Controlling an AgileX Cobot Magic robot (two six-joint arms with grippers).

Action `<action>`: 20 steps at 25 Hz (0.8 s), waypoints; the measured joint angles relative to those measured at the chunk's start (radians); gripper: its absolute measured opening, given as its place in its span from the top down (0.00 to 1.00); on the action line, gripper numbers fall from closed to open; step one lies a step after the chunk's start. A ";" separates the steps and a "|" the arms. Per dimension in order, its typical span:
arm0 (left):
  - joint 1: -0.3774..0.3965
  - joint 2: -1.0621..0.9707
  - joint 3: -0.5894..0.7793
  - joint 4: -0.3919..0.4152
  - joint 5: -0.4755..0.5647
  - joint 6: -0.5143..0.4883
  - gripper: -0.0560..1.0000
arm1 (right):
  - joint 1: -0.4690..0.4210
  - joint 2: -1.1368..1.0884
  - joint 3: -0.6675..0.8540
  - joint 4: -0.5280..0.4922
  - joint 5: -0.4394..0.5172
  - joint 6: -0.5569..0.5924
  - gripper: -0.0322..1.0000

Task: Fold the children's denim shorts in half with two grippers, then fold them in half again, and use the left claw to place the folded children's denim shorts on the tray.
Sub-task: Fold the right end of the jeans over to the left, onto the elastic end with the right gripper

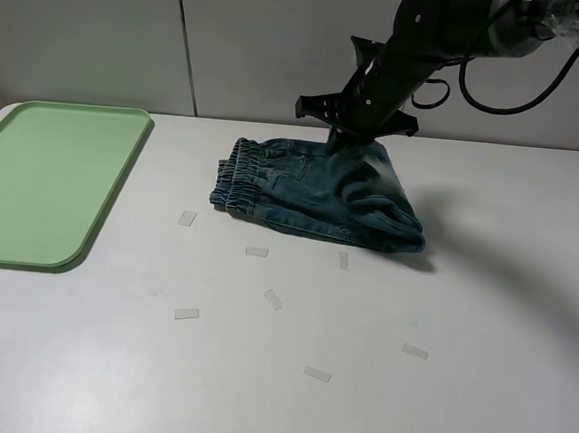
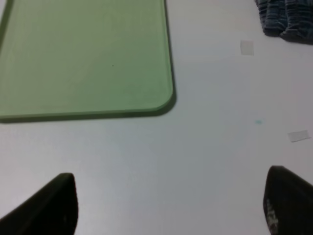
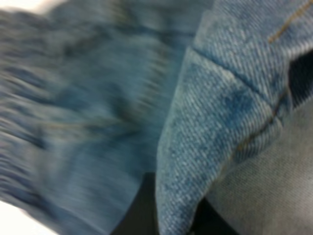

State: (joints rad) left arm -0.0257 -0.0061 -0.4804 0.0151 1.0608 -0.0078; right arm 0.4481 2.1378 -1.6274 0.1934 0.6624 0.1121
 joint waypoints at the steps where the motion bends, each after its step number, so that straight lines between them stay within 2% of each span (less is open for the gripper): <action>1: 0.000 0.000 0.000 0.000 0.000 0.000 0.23 | 0.011 0.000 0.000 0.025 -0.026 0.000 0.98; 9: 0.000 0.000 0.000 0.000 0.000 0.000 0.23 | 0.072 0.000 0.000 0.112 -0.159 0.000 0.98; 15: 0.000 0.000 0.000 0.000 0.000 0.000 0.23 | 0.113 0.000 0.000 0.158 -0.214 -0.010 0.97; 17: 0.000 0.000 0.000 0.000 0.000 0.000 0.23 | 0.121 0.000 0.000 0.170 -0.225 -0.057 0.92; 20: 0.000 0.000 0.000 0.000 0.000 0.000 0.23 | 0.138 0.000 0.000 0.188 -0.234 -0.148 0.69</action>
State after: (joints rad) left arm -0.0257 -0.0061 -0.4804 0.0151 1.0608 -0.0078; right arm 0.5863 2.1378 -1.6274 0.3812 0.4286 -0.0362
